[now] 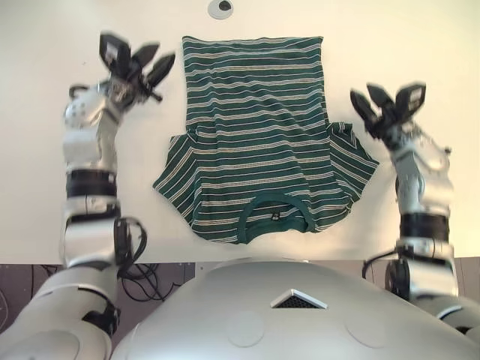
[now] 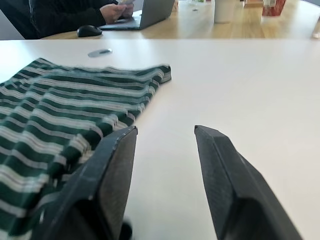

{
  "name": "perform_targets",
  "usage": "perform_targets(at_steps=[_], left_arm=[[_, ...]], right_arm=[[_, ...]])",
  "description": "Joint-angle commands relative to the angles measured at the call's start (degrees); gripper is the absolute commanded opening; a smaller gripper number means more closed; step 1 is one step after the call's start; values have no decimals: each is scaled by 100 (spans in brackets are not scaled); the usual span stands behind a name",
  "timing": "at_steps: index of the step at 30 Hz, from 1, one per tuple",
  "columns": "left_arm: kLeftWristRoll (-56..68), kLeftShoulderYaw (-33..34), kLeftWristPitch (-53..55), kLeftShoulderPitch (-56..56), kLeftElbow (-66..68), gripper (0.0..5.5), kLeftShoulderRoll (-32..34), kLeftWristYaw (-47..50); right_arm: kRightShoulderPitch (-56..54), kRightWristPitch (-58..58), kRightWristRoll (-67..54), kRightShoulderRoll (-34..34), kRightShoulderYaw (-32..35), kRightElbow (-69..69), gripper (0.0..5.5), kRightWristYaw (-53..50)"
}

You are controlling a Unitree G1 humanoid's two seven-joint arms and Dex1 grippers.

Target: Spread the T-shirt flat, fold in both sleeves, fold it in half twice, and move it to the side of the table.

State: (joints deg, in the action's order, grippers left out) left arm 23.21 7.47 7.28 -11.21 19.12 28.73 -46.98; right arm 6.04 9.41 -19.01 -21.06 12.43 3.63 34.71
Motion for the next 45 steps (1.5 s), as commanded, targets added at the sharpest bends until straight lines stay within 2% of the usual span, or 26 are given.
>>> perform_targets(at_steps=[1, 6, 10, 13, 19, 23, 28, 32, 41, 43, 45], left_arm=[[1809, 821, 1685, 2815, -3854, 188, 1285, -1284], [1692, 800, 1592, 3435, -4379, 188, 1125, -1119], [353, 299, 736, 3622, -4243, 188, 871, -565], [-272, -56, 528, 3828, -4182, 188, 713, -183], [-1715, -789, 719, 3640, -3467, 188, 693, 751], [-2105, -931, 804, 3639, -3215, 188, 900, 884], [-2370, -905, 463, 3818, -3014, 188, 1223, 887], [-2204, -793, 357, 3854, -3112, 188, 1142, 993], [-1503, -89, -459, 3678, -3471, 188, 312, 1550], [-1166, 202, -645, 3644, -3678, 188, 50, 1678], [-610, 508, -336, 3417, -3918, 188, -209, 1892]], right_arm=[[2899, 1001, -711, -283, 889, -3778, 209, -61], [3246, 1084, -274, -288, 782, -4065, 209, -200], [3038, 1148, 324, -415, 341, -4073, 209, -438], [2822, 1262, 637, -406, -25, -3750, 209, -554], [2776, 1397, 1248, -379, -712, -2944, 209, -737], [2760, 1627, 1638, -533, -882, -2681, 209, -881], [2853, 1620, 1714, -595, -801, -2700, 209, -1032], [2922, 1487, 1498, -410, -629, -2963, 209, -1132], [2608, 621, 970, 174, 26, -3582, 209, -1598], [2610, 666, 728, 320, 138, -3704, 209, -1677], [2686, 1074, 205, 609, 294, -3738, 209, -1815]])
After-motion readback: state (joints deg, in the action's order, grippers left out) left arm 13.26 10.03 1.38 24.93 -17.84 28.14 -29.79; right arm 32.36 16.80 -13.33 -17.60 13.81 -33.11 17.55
